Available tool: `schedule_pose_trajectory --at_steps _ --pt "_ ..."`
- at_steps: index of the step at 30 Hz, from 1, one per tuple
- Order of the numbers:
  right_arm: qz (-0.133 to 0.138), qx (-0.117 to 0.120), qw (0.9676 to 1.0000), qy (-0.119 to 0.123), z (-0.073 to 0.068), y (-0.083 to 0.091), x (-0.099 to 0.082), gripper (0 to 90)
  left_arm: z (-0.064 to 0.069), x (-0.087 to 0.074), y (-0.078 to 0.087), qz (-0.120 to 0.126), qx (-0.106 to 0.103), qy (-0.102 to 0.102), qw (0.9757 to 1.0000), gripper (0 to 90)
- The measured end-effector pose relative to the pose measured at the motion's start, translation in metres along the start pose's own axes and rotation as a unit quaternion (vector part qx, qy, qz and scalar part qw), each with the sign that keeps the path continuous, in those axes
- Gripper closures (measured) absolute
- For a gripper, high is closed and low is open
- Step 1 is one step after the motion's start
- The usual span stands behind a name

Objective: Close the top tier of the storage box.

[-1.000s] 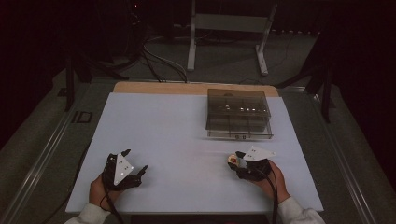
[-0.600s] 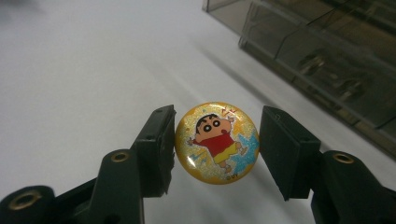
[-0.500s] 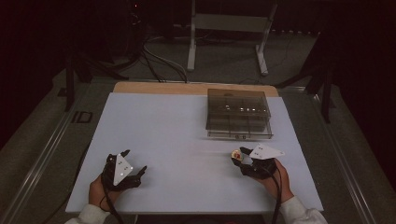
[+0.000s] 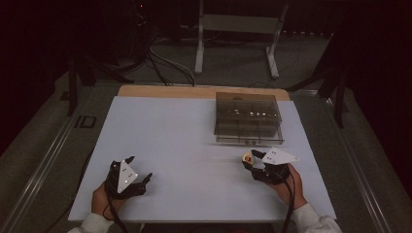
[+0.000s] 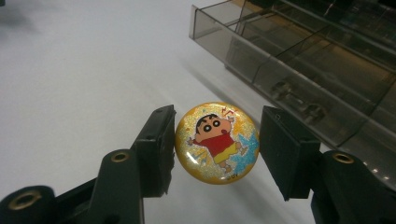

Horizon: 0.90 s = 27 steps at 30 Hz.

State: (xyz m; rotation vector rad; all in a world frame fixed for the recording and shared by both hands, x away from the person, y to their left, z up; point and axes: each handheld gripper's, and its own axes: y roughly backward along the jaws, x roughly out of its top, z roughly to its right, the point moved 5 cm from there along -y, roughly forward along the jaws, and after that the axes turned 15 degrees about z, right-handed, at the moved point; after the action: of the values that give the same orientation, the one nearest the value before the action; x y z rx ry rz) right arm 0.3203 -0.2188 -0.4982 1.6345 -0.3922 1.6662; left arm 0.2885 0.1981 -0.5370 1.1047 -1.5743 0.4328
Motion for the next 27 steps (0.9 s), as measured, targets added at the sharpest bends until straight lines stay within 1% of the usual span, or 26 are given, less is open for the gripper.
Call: schedule_pose_trajectory --at_steps 2,7,8,11,15,19,24,27 --pt "0.002 -0.003 1.0000 0.000 0.001 0.001 0.002 46.6 0.000 0.000 0.000 0.001 0.001 -0.001 1.0000 19.9" --pt "0.006 -0.007 0.9999 0.010 0.004 0.005 0.004 46.6 0.000 0.002 -0.001 0.002 0.000 -0.006 1.0000 19.9" --pt "0.006 -0.008 0.9999 0.010 0.005 0.006 0.004 46.6 0.000 0.002 -0.002 0.002 0.001 -0.004 1.0000 19.9" --pt "0.008 -0.012 0.9998 0.011 0.005 0.010 0.005 46.6 0.001 0.003 -0.004 0.002 -0.004 -0.009 1.0000 19.9" --pt "0.016 -0.023 0.9996 0.007 0.008 0.015 0.008 46.6 0.002 0.002 -0.005 0.002 -0.008 -0.009 0.9999 19.9" --pt "0.018 -0.026 0.9995 0.006 0.011 0.016 0.009 46.6 -0.001 0.003 -0.003 0.004 -0.002 -0.007 1.0000 19.9" --pt "0.021 -0.028 0.9994 0.006 0.012 0.017 0.009 46.6 0.001 0.003 -0.004 0.002 -0.006 -0.011 0.9999 19.9" --pt "0.022 -0.031 0.9992 0.008 0.012 0.018 0.010 46.6 0.001 0.003 -0.004 0.003 -0.005 -0.009 0.9999 19.9"
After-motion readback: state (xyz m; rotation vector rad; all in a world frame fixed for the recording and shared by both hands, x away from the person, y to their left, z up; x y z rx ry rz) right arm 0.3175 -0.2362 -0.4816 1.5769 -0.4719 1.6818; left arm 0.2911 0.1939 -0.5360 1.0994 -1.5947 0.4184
